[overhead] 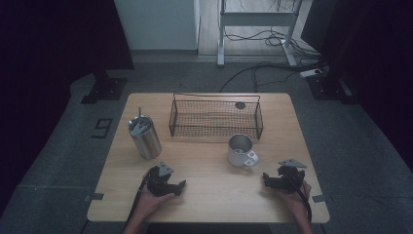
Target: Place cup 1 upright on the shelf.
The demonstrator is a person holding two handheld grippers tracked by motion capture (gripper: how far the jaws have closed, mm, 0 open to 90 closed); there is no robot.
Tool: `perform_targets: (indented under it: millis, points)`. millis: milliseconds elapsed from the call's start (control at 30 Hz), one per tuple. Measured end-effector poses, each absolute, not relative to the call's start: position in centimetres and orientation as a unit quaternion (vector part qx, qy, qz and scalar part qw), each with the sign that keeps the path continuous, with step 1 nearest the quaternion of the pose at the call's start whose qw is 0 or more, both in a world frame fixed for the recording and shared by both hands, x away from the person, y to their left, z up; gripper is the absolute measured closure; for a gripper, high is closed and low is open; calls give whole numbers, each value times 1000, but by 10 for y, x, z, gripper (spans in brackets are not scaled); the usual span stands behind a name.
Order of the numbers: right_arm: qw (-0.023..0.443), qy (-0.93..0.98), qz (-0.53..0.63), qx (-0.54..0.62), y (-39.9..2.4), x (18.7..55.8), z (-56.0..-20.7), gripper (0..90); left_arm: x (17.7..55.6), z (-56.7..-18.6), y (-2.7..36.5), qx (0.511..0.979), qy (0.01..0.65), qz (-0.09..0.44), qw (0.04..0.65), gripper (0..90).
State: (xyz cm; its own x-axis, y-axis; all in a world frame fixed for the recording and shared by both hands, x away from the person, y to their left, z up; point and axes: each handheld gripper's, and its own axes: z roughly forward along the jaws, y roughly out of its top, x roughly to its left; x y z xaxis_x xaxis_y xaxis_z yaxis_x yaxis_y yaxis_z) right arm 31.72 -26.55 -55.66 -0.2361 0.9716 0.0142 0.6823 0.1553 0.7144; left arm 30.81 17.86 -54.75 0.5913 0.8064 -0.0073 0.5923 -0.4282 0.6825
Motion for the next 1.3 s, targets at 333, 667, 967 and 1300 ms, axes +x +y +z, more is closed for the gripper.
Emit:
perform_targets:
  millis: [333, 667, 967, 1300]
  points:
    - [240, 714, 306, 582, -269, 315, -557, 3, 308, -548, 179, 828, 423, 164, 329, 134]
    - [244, 708, 303, 590, -270, 313, -557, 2, 308, -547, 179, 828, 424, 164, 328, 134]
    - [244, 708, 303, 590, -270, 313, -557, 2, 304, -547, 179, 823, 432, 170, 327, 144]
    - [243, 706, 303, 592, -271, 313, -556, 3, 291, -520, 189, 800, 431, 207, 362, 154]
